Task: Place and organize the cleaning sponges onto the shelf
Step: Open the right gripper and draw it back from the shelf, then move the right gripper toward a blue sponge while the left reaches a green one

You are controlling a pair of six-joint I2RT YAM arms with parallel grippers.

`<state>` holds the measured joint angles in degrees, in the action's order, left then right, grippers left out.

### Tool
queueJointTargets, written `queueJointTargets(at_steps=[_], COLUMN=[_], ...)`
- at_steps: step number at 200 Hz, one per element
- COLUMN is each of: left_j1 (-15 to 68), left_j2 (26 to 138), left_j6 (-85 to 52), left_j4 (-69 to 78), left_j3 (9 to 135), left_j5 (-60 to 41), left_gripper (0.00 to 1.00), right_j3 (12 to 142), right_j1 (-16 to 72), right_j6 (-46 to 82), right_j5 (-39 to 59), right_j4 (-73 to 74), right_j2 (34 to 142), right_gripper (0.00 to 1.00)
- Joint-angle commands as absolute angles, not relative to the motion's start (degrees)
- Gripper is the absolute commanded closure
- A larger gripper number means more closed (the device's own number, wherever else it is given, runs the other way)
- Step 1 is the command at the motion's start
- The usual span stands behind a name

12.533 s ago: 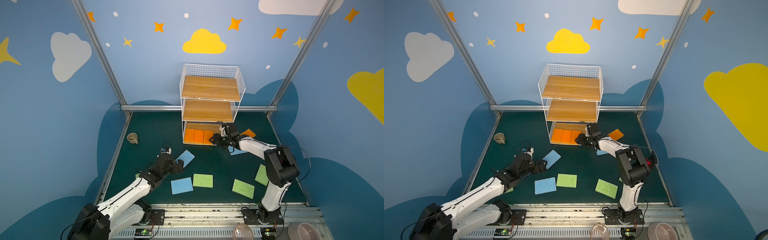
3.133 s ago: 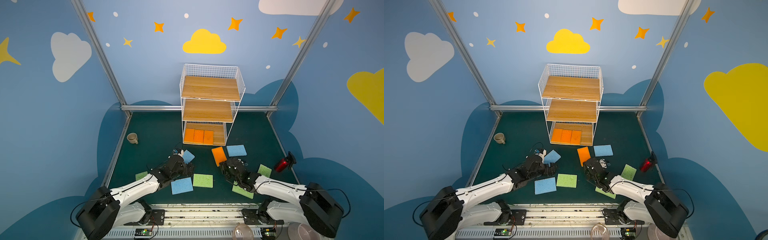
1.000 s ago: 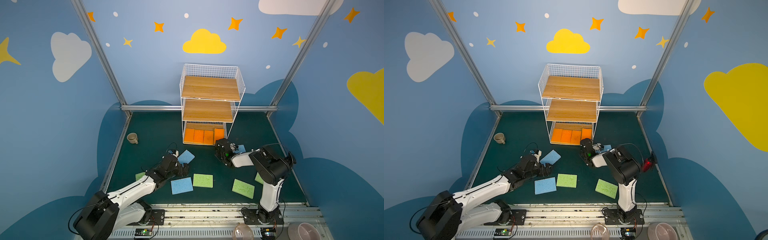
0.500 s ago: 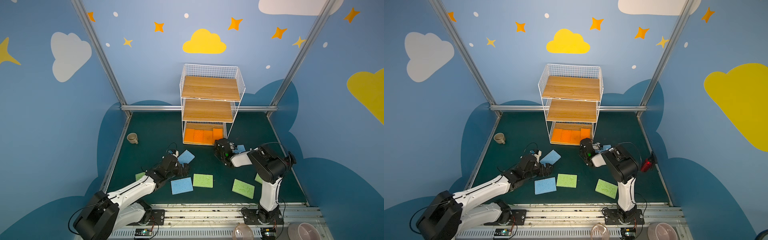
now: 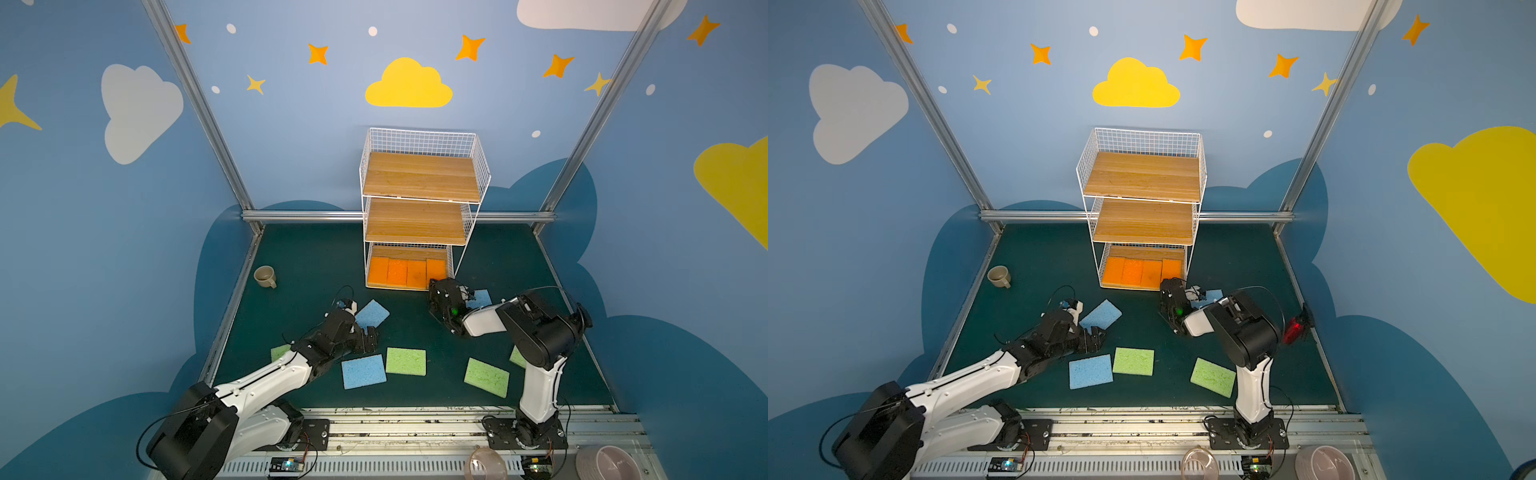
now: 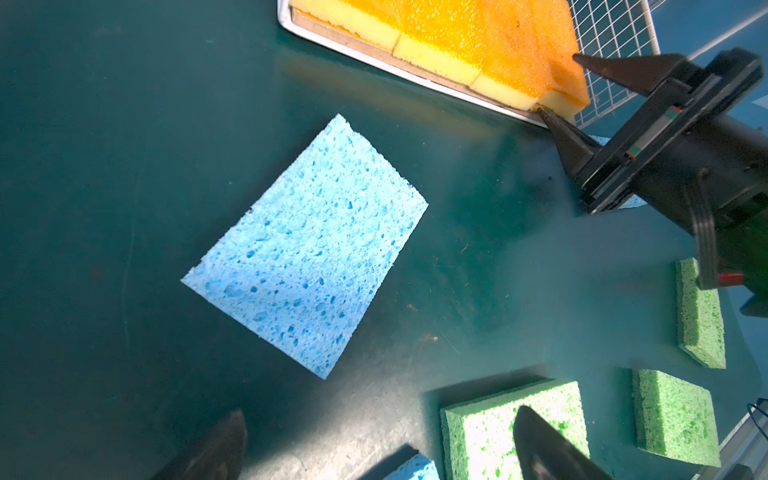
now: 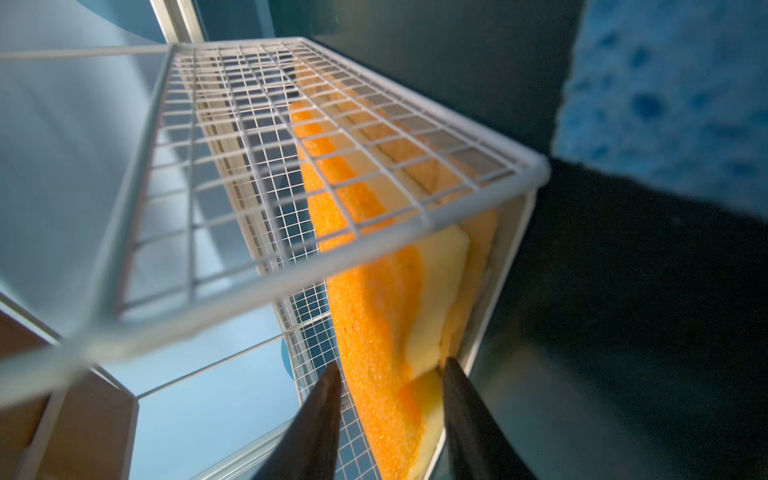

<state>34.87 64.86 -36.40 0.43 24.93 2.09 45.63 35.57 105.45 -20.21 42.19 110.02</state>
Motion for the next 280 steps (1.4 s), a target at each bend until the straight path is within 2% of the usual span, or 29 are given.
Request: queueJointTargets(at_steps=[1, 67, 109, 119, 136, 152, 168, 187, 206, 280], left_j1=[34.6, 34.6, 34.6, 34.6, 34.6, 34.7, 34.9, 35.2, 36.6, 45.5], left_j2=[64.0, 61.5, 58.7, 57.9, 56.6, 55.9, 55.7, 56.0, 56.7, 70.1], left_j6=[-35.9, -35.2, -35.3, -35.3, -35.5, -36.3, -36.3, -36.2, -36.9, -38.9], left_j4=[-0.3, -3.1, -6.6, -6.6, -6.0, -6.5, -7.6, -8.8, -9.4, -8.4], left_j3=[24.8, 25.5, 25.3, 24.8, 23.6, 23.1, 23.3, 23.8, 24.4, 31.3], left_j5=[2.0, 1.4, 0.1, -0.9, -2.7, -3.3, -4.1, -5.3, -5.9, -3.3], left_gripper=[0.01, 0.01, 0.06, 0.10, 0.25, 0.38, 0.45, 0.47, 0.47, 0.48], right_j3=[44.8, 42.4, 39.7, 39.6, 38.9, 36.7, 36.4, 38.3, 42.0, 38.8], right_j1=[36.0, 36.0, 35.6, 35.4, 34.3, 32.0, 29.4, 26.3, 25.7, 25.0], right_j6=[103.4, 100.3, 91.1, 87.9, 81.5, 75.2, 70.5, 65.6, 59.0, 51.3], right_j5=[-20.3, -18.9, -14.3, -12.3, -7.1, 1.2, 9.9, 21.5, 27.5, 31.6], right_j4=[41.7, 41.9, 32.1, 27.5, 22.0, 20.9, 17.7, 9.8, 1.1, -4.7], right_j2=[107.2, 103.5, 94.7, 92.4, 89.1, 86.0, 84.1, 83.3, 83.4, 78.8], right_gripper=[0.56, 0.49, 0.49, 0.51, 0.53, 0.55, 0.55, 0.56, 0.57, 0.57])
